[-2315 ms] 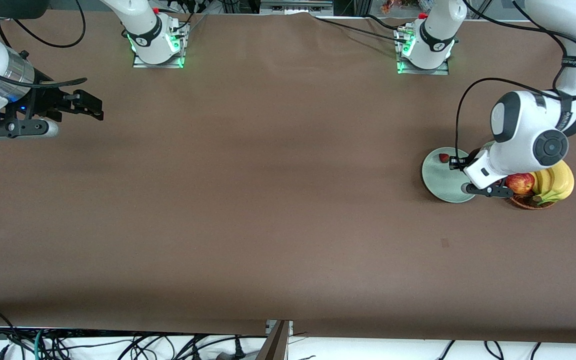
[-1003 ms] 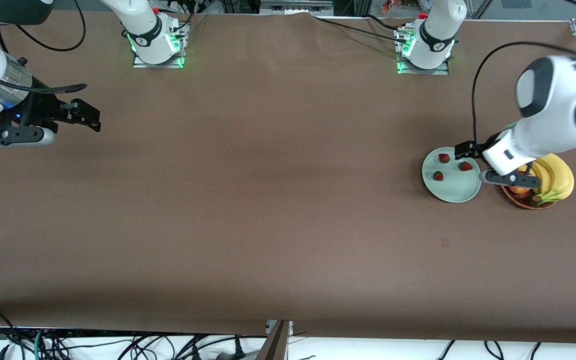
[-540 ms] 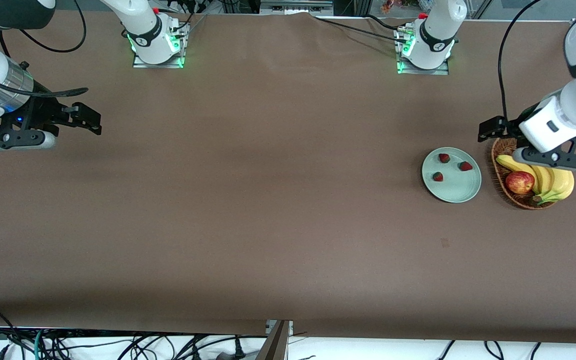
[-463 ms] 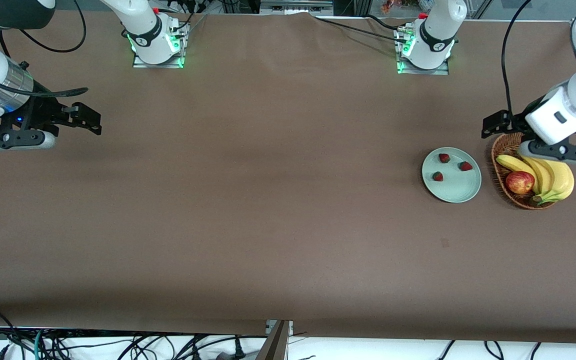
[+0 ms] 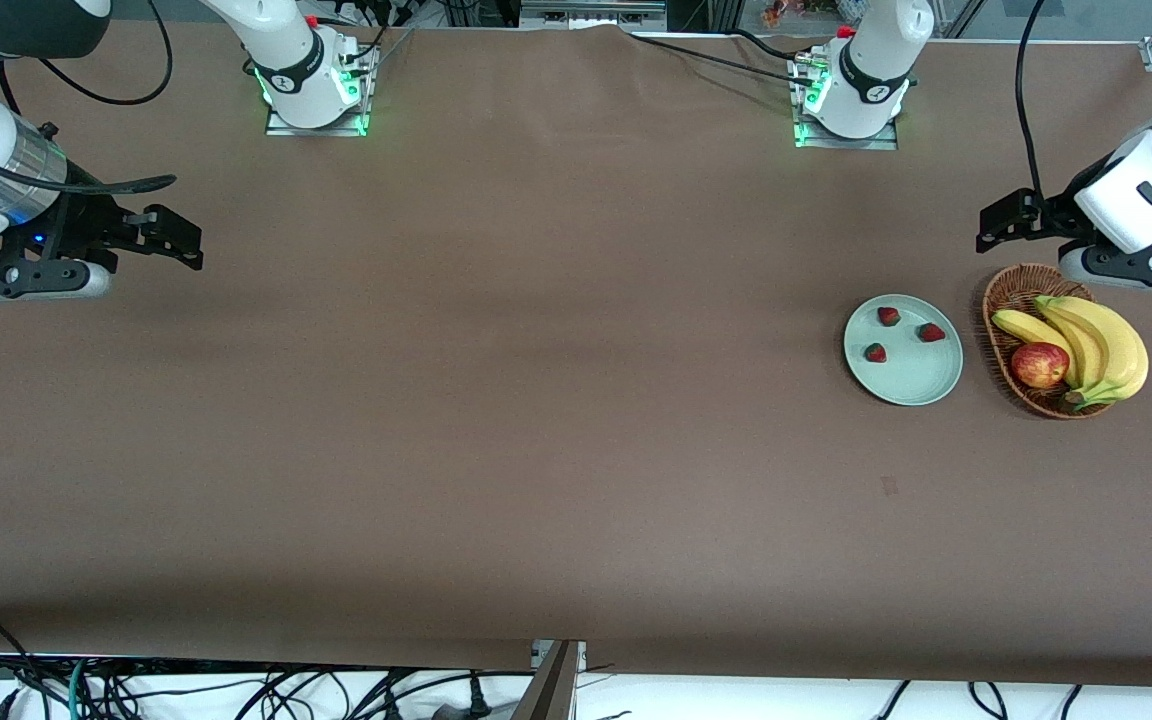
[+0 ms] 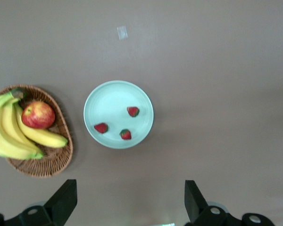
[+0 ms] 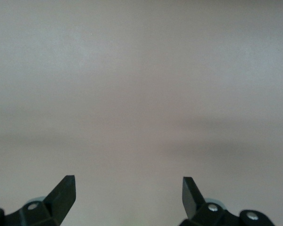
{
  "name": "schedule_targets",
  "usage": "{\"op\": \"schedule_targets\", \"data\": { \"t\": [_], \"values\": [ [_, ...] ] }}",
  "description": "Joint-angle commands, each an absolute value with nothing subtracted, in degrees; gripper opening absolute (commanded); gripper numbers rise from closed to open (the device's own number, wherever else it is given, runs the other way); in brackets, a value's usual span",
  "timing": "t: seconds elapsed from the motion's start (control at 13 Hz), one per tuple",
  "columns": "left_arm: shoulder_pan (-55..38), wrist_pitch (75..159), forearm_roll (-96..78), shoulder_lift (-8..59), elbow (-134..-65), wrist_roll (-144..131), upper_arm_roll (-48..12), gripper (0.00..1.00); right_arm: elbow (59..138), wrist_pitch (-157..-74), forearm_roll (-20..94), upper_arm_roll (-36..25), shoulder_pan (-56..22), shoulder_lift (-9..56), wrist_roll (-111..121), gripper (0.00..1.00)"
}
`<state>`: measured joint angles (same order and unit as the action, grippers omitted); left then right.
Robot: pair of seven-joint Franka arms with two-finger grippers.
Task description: Collect all strawberries into plate
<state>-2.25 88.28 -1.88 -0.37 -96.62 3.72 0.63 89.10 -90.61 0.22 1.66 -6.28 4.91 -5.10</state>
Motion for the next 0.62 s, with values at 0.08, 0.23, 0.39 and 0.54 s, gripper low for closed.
{"op": "schedule_targets", "data": {
  "t": [0.08,0.23,0.39,0.54],
  "values": [
    [-2.81,85.43,-2.46,1.66,-93.16,-0.17,0.62,1.0,87.8,-90.26,-0.35,1.32,-6.94,5.36,-5.54,1.0],
    [-2.73,85.43,-2.37,1.76,-93.25,0.44,0.62,1.0,87.8,-90.26,-0.26,1.23,-6.86,5.36,-5.45,1.0],
    [-2.64,85.43,-2.29,1.76,-93.25,0.53,0.7,1.0,87.8,-90.26,-0.44,1.32,-6.94,5.36,-5.45,1.0],
    [-2.46,85.43,-1.32,1.76,-93.25,0.7,0.7,1.0,87.8,-90.26,-0.35,1.32,-6.94,5.36,-5.45,1.0]
  ]
}}
